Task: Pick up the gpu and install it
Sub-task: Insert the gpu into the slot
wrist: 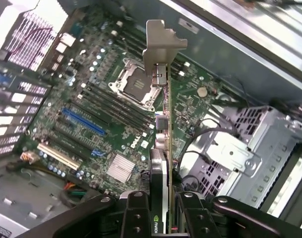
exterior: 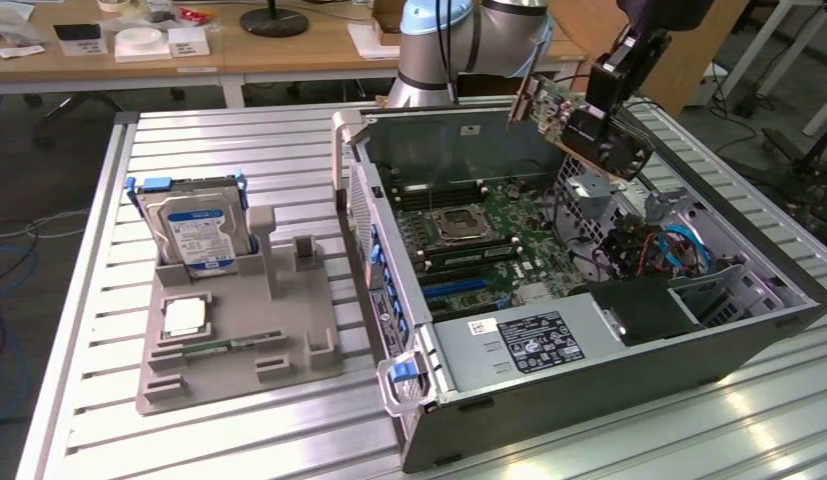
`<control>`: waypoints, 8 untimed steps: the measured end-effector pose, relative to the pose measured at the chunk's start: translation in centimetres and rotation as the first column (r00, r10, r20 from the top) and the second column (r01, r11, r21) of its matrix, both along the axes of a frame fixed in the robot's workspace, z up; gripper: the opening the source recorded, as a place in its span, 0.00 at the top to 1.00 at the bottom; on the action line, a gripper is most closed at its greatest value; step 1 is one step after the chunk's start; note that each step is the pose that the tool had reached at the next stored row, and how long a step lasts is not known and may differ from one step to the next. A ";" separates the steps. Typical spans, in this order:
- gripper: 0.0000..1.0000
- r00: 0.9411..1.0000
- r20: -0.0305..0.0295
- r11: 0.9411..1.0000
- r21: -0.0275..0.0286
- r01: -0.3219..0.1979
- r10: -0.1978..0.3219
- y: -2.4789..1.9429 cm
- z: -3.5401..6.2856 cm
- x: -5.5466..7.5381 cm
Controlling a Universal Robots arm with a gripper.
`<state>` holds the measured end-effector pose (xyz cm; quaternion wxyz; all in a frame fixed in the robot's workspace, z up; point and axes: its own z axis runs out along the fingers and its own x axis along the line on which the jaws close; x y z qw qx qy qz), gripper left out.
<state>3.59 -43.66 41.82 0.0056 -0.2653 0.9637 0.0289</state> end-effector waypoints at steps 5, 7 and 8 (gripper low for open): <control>0.73 0.996 0.000 0.996 0.001 -0.088 0.088 0.00 -0.01 0.0; 0.73 0.992 0.000 0.992 0.001 -0.125 0.125 0.00 -0.01 0.0; 0.73 0.990 0.000 0.990 0.001 -0.143 0.143 0.00 -0.01 0.0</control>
